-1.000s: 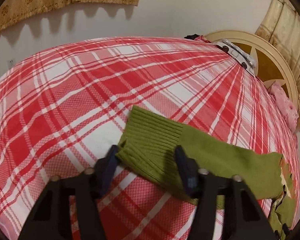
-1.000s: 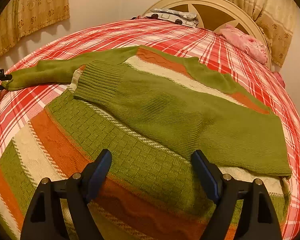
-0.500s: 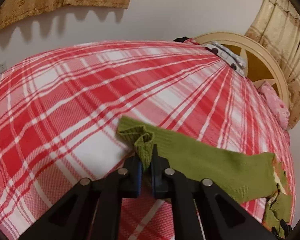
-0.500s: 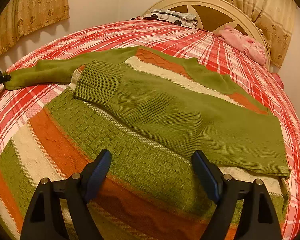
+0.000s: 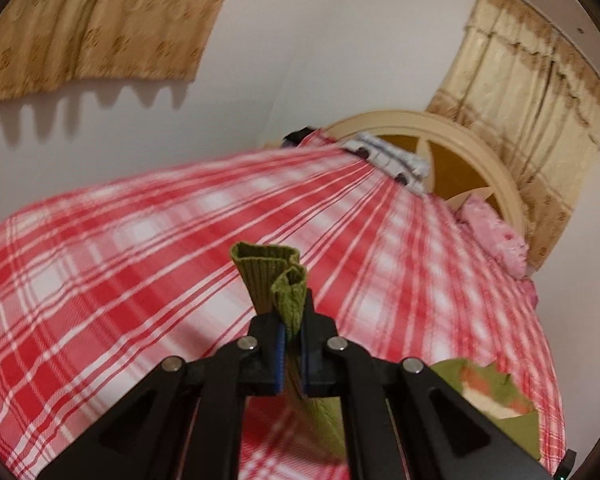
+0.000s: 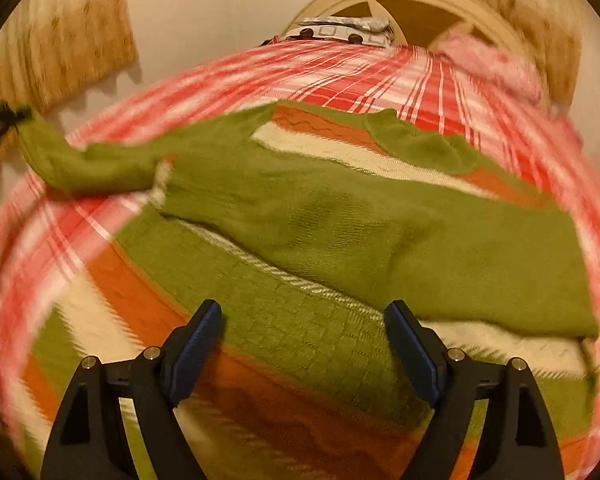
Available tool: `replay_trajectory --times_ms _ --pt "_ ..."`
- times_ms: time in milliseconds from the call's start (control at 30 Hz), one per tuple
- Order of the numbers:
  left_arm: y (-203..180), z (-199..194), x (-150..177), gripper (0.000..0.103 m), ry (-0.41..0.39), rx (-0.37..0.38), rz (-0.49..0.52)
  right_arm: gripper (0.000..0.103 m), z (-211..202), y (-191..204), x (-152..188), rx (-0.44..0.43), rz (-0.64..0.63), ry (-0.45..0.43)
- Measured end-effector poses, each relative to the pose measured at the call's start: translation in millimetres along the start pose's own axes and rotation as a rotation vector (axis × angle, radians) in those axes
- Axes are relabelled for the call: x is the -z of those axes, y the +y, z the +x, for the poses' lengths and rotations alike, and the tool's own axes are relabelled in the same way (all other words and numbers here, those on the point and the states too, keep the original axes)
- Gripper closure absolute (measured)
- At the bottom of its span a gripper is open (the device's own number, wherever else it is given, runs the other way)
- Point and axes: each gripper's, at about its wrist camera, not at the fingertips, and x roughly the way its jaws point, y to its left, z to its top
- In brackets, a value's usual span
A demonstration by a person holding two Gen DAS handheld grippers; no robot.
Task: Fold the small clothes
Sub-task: 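Lift the sleeve with the left tool and fold it over the body, release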
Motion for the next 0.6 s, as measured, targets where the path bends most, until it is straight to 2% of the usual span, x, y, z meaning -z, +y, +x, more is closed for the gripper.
replay_trajectory --times_ms 67,233,433,600 --pt "-14 -4 -9 0.098 -0.024 0.014 0.019 0.018 -9 -8 -1 -0.05 0.056 -0.008" --pt "-57 -16 -28 0.098 -0.081 0.086 0.066 0.018 -36 -9 -4 0.01 0.006 -0.045" --pt "-119 -20 -37 0.098 -0.126 0.171 0.158 0.018 -67 -28 4 -0.012 0.06 -0.094" --pt "-176 -27 -43 0.098 -0.148 0.275 0.203 0.018 -86 -37 17 -0.016 0.08 -0.123"
